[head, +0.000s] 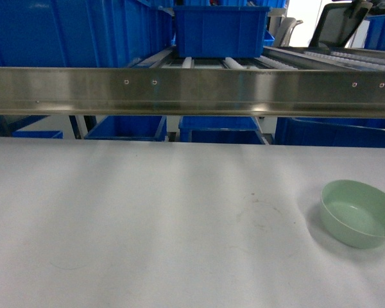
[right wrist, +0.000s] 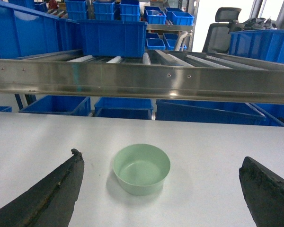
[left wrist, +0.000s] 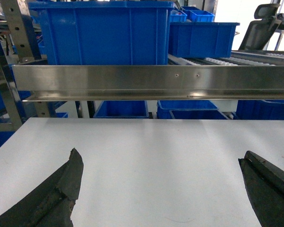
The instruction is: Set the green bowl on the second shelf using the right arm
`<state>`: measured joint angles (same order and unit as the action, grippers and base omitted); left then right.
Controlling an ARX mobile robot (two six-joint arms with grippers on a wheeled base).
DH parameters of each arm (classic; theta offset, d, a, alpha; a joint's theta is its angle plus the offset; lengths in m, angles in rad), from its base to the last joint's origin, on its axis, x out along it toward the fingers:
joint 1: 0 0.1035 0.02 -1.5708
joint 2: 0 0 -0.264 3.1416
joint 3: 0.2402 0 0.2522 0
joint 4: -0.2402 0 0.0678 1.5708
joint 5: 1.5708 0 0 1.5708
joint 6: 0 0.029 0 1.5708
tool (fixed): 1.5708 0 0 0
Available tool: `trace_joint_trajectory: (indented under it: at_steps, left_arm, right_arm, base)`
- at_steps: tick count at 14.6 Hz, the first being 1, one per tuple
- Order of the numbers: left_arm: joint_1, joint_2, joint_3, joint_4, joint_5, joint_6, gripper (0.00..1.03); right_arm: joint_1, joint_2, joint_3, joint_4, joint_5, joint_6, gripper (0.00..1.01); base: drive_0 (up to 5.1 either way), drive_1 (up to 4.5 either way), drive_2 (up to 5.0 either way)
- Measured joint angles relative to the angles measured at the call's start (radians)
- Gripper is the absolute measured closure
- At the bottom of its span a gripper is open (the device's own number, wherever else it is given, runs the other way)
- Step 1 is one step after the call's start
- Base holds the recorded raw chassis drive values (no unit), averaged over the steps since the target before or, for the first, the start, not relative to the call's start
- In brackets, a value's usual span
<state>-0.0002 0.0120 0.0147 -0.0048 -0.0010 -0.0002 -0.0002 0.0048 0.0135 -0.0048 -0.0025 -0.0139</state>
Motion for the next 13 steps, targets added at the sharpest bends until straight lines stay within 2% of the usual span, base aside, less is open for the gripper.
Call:
trace_joint_trajectory:
  at_steps: [13]
  left_arm:
    - [0.0,0.0,0.0,0.0,0.0,0.0,0.05]
  right_arm:
    - [0.0,0.0,0.0,0.0,0.0,0.0,0.03]
  base:
    - [0.0,0.0,0.0]
